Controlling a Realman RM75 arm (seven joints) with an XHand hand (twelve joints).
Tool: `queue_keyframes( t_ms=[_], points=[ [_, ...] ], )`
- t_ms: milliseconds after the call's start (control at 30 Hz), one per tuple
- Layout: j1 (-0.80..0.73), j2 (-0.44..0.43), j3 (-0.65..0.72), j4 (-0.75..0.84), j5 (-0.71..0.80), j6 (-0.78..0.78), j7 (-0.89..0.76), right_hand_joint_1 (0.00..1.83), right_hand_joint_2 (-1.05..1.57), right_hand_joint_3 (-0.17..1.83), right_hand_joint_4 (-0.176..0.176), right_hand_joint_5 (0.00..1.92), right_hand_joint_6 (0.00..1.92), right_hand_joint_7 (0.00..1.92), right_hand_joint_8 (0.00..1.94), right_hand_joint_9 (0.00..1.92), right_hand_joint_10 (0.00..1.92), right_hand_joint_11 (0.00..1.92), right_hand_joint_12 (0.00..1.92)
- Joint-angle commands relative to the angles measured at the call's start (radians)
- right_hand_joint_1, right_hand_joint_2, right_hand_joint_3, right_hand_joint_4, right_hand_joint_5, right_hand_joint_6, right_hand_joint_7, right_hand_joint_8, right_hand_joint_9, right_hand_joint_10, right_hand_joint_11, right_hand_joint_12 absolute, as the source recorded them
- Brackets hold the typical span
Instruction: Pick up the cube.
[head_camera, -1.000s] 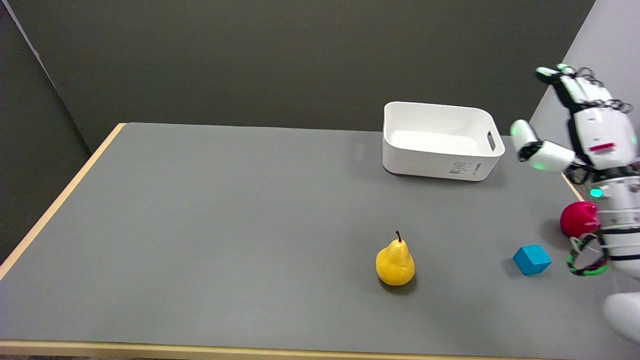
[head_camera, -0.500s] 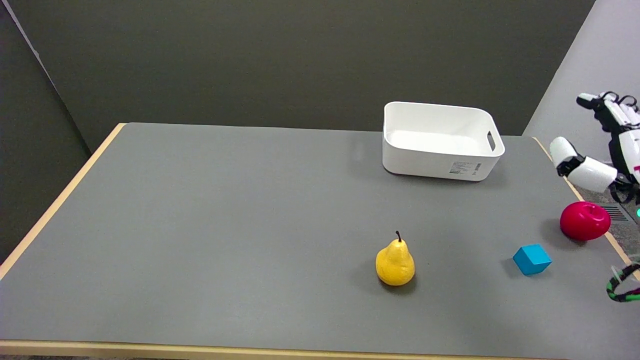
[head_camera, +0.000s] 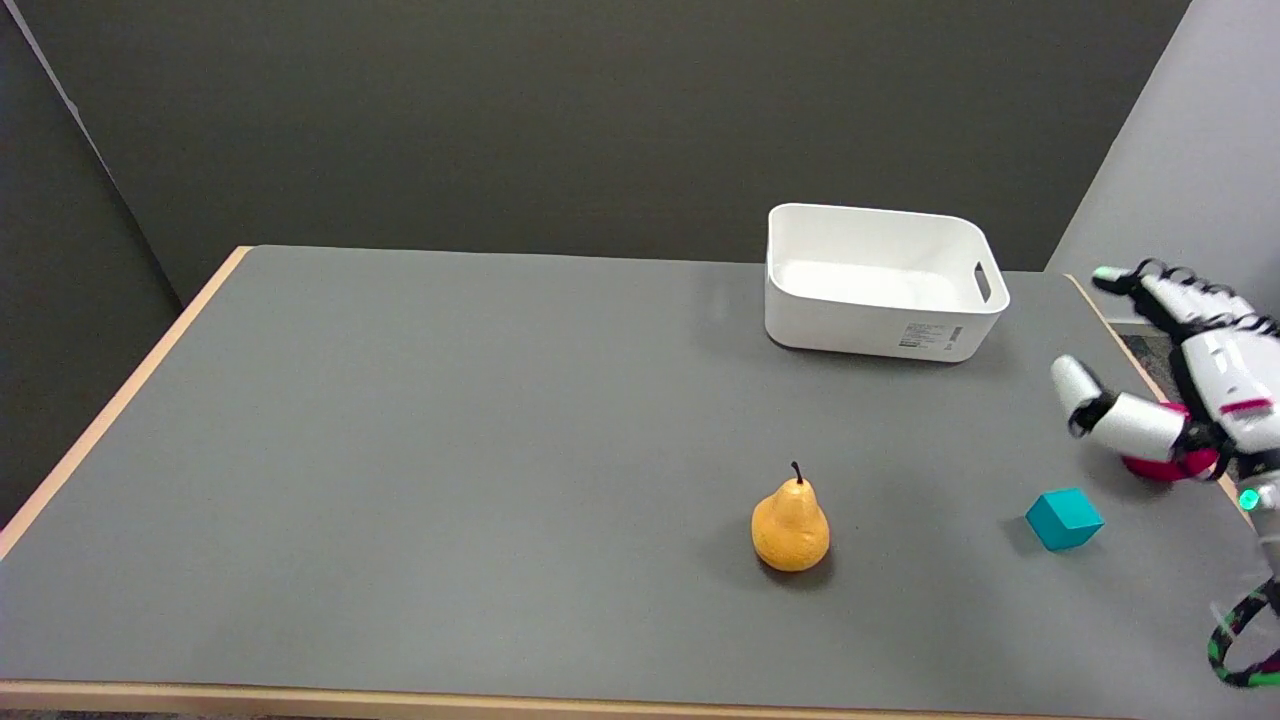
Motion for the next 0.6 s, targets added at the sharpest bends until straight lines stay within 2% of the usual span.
queue_keyframes(
  t_ms=[33,300,600],
  points=[
    [0.031,0.007,-0.317,-0.191,-0.131,0.307,-0.032,0.32,0.66,0.9,0.101,0.27,0.51,0.35,0.36,0.33,0.8,0.23,1.34],
    [0.034,-0.013,-0.416,-0.253,-0.088,0.385,-0.169,0.37,0.66,0.89,0.101,0.34,0.65,0.46,0.48,0.4,0.9,0.26,1.37],
    [0.029,-0.016,-0.441,-0.251,-0.045,0.381,-0.176,0.39,0.65,0.92,0.104,0.36,0.72,0.5,0.54,0.45,0.94,0.29,1.39]
  ],
)
